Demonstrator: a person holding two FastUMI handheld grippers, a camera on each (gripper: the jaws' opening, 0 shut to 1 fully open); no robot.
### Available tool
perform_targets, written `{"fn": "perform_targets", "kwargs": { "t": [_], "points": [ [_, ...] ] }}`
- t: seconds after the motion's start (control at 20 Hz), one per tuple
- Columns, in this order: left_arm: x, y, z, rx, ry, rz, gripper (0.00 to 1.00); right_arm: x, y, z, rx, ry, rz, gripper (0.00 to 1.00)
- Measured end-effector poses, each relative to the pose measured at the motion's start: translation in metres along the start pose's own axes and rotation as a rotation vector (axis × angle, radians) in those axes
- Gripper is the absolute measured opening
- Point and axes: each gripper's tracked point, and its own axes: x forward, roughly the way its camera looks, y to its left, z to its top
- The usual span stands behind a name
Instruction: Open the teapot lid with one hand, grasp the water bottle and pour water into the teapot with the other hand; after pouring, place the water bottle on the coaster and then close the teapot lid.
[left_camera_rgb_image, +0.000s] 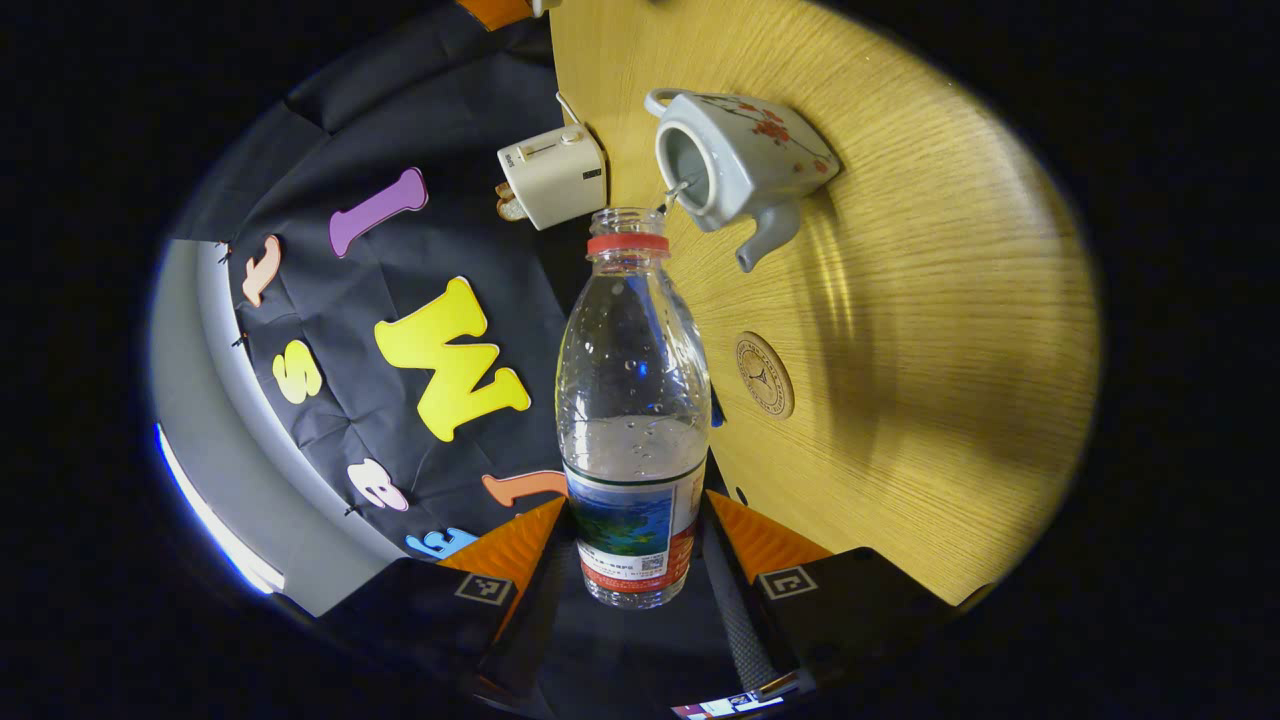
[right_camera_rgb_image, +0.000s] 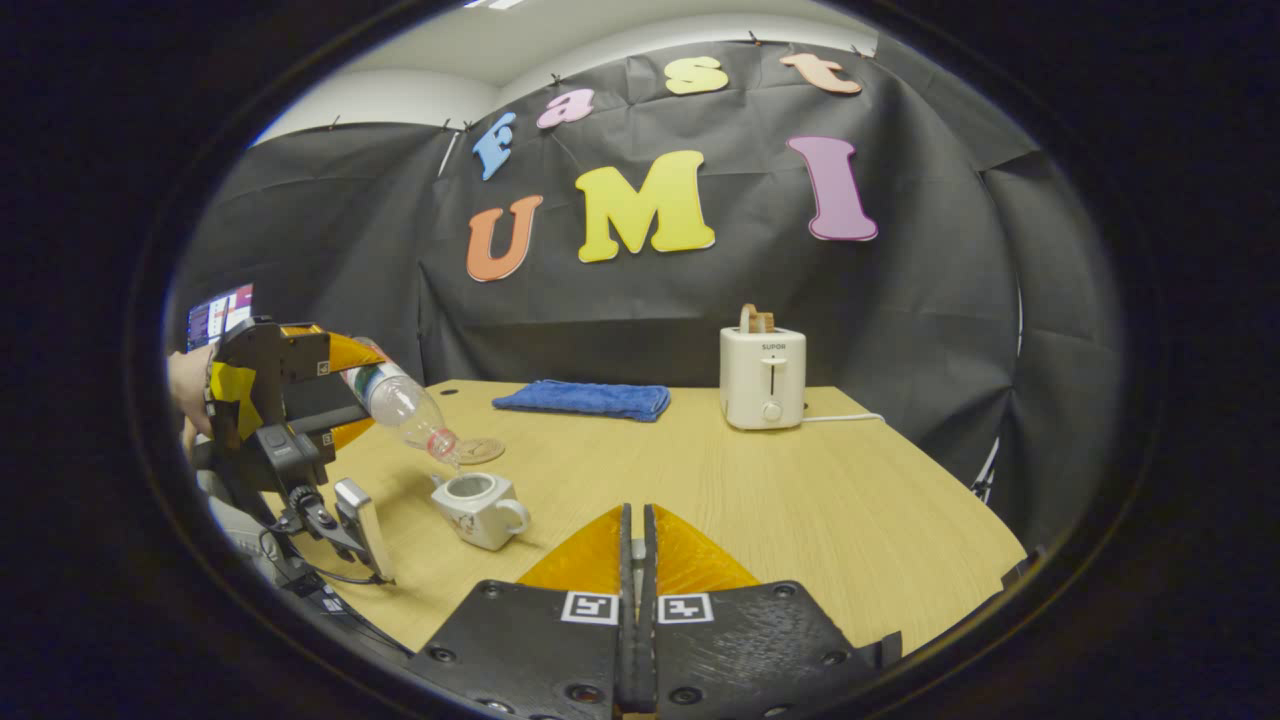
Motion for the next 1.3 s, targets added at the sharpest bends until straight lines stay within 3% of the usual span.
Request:
{"fn": "perform_targets", "kwargs": {
  "t": [1.3],
  "points": [
    [-0.002, 0.027, 0.002, 0.146, 0.023, 0.016, 0.74, -0.005, -0.007, -0.002, 0.015, -0.006, -0.004, 0.0]
  ]
}}
